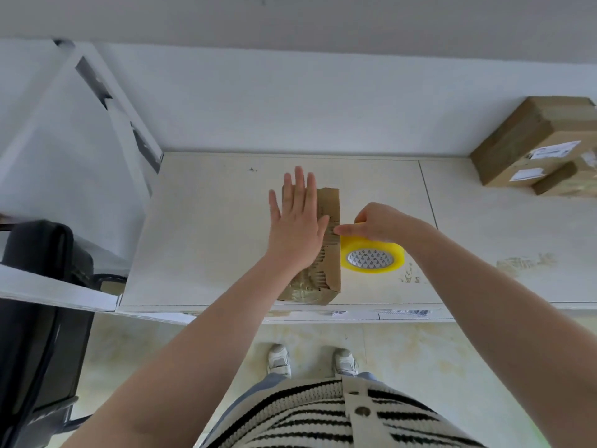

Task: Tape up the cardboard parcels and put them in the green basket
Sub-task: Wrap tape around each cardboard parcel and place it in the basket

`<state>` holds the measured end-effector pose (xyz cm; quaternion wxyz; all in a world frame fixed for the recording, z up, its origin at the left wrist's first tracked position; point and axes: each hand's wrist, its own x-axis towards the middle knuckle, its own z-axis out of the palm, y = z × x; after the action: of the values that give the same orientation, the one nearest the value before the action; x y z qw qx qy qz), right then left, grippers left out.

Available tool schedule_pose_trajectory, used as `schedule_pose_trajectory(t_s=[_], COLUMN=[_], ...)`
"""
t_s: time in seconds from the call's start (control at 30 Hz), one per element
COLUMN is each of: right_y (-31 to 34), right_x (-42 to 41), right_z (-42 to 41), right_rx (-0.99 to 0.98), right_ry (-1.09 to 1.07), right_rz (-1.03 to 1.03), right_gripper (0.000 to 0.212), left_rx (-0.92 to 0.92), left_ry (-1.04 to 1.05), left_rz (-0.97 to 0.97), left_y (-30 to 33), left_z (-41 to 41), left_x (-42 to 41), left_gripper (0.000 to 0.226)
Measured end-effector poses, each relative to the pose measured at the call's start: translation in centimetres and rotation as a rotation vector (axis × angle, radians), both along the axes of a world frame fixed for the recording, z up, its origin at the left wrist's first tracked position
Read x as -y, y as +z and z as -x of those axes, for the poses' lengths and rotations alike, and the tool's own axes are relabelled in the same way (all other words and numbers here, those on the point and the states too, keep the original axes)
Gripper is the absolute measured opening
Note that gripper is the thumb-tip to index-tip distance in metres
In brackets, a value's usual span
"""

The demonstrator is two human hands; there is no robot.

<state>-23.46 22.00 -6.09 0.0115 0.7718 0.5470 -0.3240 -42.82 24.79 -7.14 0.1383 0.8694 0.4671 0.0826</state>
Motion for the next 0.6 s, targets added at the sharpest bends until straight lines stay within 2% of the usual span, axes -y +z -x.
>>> schedule_pose_trajectory(t_s=[0.1,0.3,0.47,0.53,0.6], right_y=[-0.1,0.2,0.3,0.5,0.6], right_x=[0.0,0.0,1.1,1.9,2.4], right_z=[0.1,0.3,0.5,-0.3,-0.9], right_rx=[-0.002,-0.009,-0.131,-0.249,-0.317], right_ry=[-0.008,0.0,0.03,-0.031,-0.078], right_rz=[-0.004,0.01,-0.086,-0.143,-0.182], right_gripper=[0.066,0.07,0.062,0.055,0.058], left_rx=[-0.153,-0.202,-0.154,-0.113,-0.089], left_ry=[-0.055,-0.057,-0.054,-0.052,-0.055], left_rz=[-0.102,-0.098,-0.009,0.036,0.065], left_y=[-1.4,-1.8,-1.4,-1.2,-1.0], left_z=[-0.8,-0.8,0.8,1.6,1.9], left_x=[0.5,0.3,-0.6,-1.1,-1.2], left_gripper=[0.07,0.069,0.077,0.085,0.091])
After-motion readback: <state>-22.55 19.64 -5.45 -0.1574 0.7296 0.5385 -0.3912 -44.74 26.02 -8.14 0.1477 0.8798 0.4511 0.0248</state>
